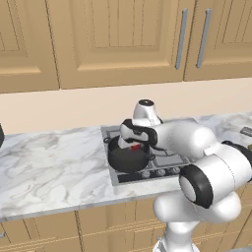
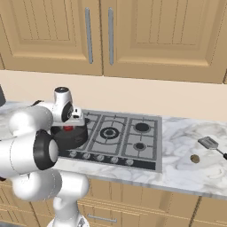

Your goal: Put the garlic and bell pepper in the pot. Retrieve the spatula and lightly stir the vegetables in the pot.

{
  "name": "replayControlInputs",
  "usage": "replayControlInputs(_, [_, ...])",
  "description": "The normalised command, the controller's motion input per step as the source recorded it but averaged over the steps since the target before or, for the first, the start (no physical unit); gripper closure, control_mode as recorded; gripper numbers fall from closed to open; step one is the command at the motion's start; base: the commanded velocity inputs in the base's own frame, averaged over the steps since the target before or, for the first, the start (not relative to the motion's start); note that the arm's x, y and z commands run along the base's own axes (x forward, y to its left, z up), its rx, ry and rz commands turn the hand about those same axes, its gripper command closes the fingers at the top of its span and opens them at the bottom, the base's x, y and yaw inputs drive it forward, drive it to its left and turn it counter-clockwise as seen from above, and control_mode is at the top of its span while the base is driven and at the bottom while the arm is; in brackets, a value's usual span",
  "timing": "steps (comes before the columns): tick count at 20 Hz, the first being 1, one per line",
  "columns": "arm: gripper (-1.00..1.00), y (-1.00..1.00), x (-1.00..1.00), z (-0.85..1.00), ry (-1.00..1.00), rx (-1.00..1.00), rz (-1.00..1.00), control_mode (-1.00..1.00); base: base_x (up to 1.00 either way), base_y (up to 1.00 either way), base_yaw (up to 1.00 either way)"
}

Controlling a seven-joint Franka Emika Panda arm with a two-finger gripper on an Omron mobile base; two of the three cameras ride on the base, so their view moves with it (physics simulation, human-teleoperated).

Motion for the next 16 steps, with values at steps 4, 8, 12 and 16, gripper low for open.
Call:
replayControlInputs(4, [1.00, 0.03, 0.16, -0.08, 0.05, 0.00, 0.00, -1.00, 0.00, 0.00, 0.00])
replayControlInputs(8, [1.00, 0.02, 0.16, -0.05, 0.03, 0.00, 0.00, -1.00, 0.00, 0.00, 0.00])
replayControlInputs(12, [1.00, 0.00, 0.02, 0.00, 0.00, 0.00, 0.00, -1.00, 0.00, 0.00, 0.00])
replayControlInputs(16, [1.00, 0.07, 0.00, -0.05, 0.00, 0.00, 0.00, -1.00, 0.00, 0.00, 0.00])
